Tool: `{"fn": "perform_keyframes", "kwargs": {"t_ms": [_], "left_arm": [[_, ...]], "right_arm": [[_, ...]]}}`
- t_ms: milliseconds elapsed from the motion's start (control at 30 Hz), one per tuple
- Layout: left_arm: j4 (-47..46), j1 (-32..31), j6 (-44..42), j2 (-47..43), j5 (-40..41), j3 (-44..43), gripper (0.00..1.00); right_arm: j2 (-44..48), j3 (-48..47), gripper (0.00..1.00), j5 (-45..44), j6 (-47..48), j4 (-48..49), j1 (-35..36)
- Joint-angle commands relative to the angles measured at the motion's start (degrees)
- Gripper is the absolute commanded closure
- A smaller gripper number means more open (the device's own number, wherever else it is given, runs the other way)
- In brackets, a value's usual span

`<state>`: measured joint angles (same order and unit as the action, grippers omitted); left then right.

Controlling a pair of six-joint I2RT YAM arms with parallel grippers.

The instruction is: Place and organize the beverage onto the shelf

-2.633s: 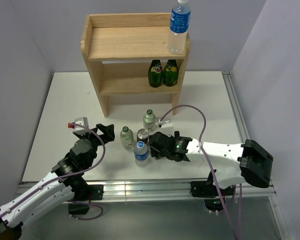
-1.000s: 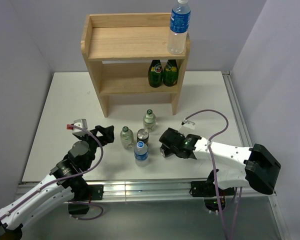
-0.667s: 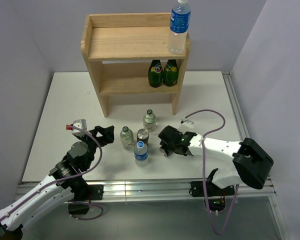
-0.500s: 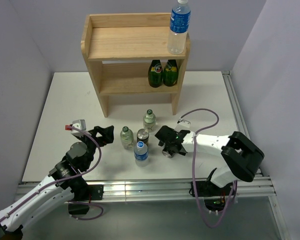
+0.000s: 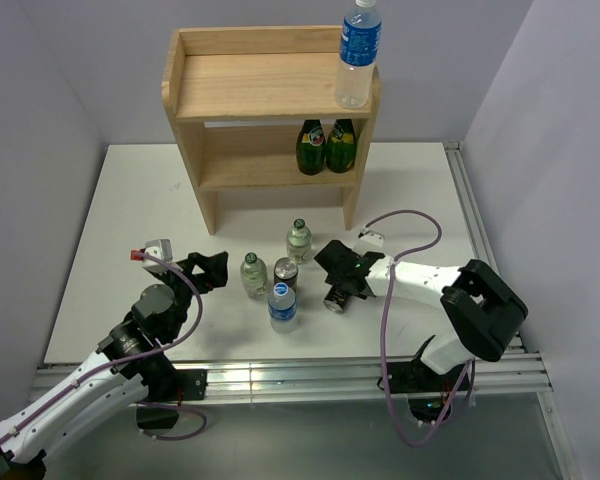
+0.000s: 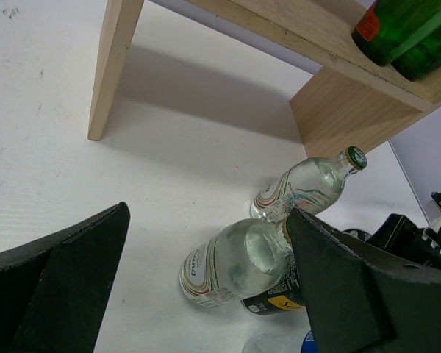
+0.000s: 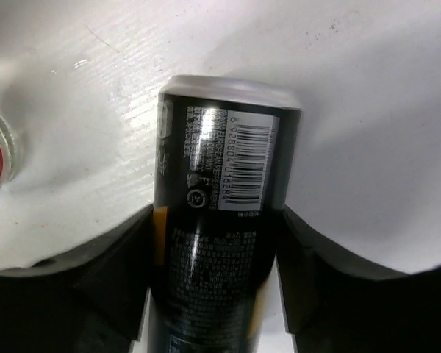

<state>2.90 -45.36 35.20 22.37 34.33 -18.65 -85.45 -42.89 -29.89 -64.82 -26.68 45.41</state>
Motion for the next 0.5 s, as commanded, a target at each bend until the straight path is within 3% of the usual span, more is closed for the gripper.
{"fn": "perform_keyframes", "kwargs": {"t_ms": [0, 67, 233, 267, 300, 467], "left_arm": [[-0.5, -0.2, 0.3, 0.1, -0.4, 0.0, 0.03], [-0.4, -0.2, 0.3, 0.1, -0.4, -0.1, 0.03], [-0.1, -0.3, 0.6, -0.1, 0.0, -0.1, 0.03], [-0.1, -0.3, 0.5, -0.3, 0.1, 0.0, 0.03], [-0.1, -0.2, 0.5, -0.1, 0.2, 0.0, 0.03], [-0.6, -0.3, 0.3, 1.1, 0.7, -0.1, 0.03]], "right_arm": [[1.7, 0.7, 0.43, -0.4, 1.8, 2.9, -1.5], [0.6, 0.9, 0.49, 0.4, 2.2, 3.6, -2.1], [-1.3, 1.8, 0.75, 3.6, 3.0, 6.6, -2.2], [-1.6, 2.0, 0.83, 4.0, 3.3, 7.2, -2.2], [-1.6, 2.5, 0.99, 4.3, 3.2, 7.3, -2.2], [4.8, 2.8, 1.0, 0.4, 3.1, 5.9, -0.9]]}}
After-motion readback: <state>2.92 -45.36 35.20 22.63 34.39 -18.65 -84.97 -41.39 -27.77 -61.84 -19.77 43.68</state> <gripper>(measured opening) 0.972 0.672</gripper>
